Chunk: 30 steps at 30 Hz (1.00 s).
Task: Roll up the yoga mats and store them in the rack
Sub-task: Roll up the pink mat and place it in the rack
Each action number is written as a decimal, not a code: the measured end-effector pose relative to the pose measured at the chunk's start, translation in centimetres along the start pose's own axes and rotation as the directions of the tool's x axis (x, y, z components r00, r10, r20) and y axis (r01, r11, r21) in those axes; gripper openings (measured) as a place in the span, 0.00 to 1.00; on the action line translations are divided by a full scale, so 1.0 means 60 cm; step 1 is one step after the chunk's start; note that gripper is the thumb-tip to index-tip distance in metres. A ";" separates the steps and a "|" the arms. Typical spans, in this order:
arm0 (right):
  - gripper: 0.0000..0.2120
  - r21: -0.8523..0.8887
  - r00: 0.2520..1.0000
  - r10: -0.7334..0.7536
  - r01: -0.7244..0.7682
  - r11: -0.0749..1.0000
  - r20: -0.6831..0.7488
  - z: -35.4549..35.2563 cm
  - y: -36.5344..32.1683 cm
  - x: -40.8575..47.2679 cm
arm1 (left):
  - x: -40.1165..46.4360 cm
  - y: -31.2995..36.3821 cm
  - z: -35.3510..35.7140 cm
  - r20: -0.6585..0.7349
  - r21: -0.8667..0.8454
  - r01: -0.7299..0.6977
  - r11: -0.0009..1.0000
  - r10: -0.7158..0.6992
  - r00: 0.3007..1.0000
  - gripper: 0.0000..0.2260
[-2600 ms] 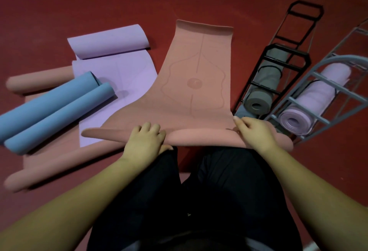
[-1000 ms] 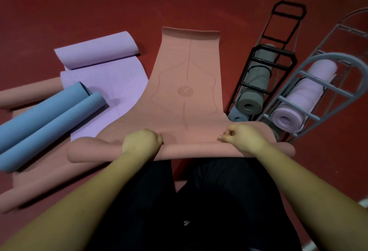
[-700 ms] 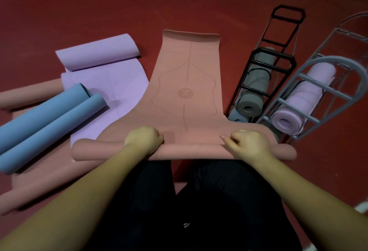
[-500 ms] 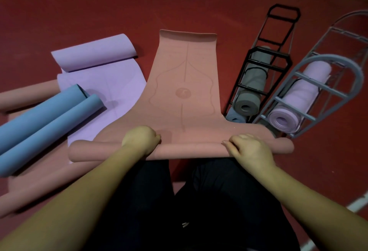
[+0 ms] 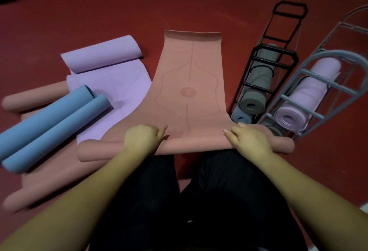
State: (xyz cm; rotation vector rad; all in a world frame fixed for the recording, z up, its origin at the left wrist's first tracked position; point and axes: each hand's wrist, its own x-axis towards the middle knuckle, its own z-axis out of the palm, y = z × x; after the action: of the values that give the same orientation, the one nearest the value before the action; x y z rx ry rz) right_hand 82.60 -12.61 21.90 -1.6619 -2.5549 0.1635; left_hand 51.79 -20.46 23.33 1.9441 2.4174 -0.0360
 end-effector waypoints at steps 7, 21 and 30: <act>0.24 0.032 0.982 0.061 -0.068 0.997 0.180 -0.031 -0.001 0.036 | -0.064 -0.023 0.045 -0.255 -0.067 -0.211 0.975 0.188 0.949 0.25; 0.25 -0.017 0.999 0.013 -0.013 1.000 -0.040 -0.036 -0.018 0.043 | 0.000 -0.026 0.018 0.120 0.132 -0.203 0.970 0.187 0.975 0.18; 0.35 -0.286 0.986 -0.163 0.144 0.947 -0.045 -0.012 0.001 0.005 | 0.033 -0.030 -0.026 0.342 -0.114 -0.153 0.982 0.184 0.921 0.10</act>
State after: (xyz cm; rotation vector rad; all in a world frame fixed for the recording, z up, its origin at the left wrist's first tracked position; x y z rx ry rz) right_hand 82.63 -12.31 22.61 -1.5074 -2.7439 -0.2773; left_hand 49.58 -18.83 24.78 1.9089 1.9886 -0.2495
